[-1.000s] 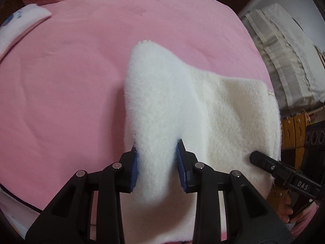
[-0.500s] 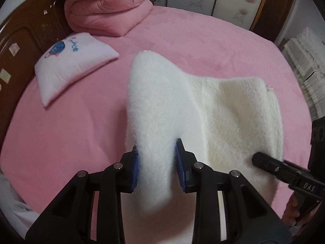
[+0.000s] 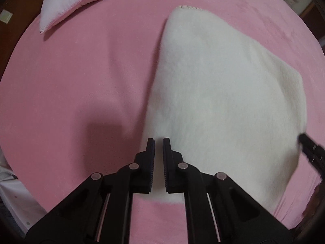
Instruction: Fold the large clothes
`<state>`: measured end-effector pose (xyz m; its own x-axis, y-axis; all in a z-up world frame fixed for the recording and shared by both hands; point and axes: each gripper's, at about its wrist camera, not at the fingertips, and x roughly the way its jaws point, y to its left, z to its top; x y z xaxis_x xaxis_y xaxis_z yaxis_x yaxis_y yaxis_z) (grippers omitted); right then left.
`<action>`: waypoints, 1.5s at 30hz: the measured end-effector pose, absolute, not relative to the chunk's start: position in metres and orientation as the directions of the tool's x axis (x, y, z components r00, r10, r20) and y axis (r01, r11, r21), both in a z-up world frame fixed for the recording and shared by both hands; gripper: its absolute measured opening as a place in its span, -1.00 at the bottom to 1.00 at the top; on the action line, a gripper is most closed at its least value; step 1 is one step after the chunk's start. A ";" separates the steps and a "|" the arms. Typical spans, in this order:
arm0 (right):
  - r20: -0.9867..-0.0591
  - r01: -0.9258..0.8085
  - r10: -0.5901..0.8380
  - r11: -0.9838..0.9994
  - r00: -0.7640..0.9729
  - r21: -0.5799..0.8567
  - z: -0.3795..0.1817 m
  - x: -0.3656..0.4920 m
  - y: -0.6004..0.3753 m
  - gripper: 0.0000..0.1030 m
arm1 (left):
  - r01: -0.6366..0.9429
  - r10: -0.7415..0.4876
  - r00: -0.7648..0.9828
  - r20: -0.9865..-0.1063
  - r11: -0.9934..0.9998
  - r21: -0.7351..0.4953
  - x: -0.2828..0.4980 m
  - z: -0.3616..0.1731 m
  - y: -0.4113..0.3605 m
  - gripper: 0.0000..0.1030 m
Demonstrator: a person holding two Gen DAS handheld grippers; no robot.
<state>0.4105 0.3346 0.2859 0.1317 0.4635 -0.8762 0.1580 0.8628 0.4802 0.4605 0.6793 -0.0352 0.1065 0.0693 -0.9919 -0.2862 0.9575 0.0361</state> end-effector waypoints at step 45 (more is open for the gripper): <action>-0.995 0.276 0.093 0.958 -0.042 0.078 0.287 -0.046 -0.164 0.99 | -0.076 0.026 -0.005 -1.000 0.997 0.026 0.228 -0.003 0.158 0.28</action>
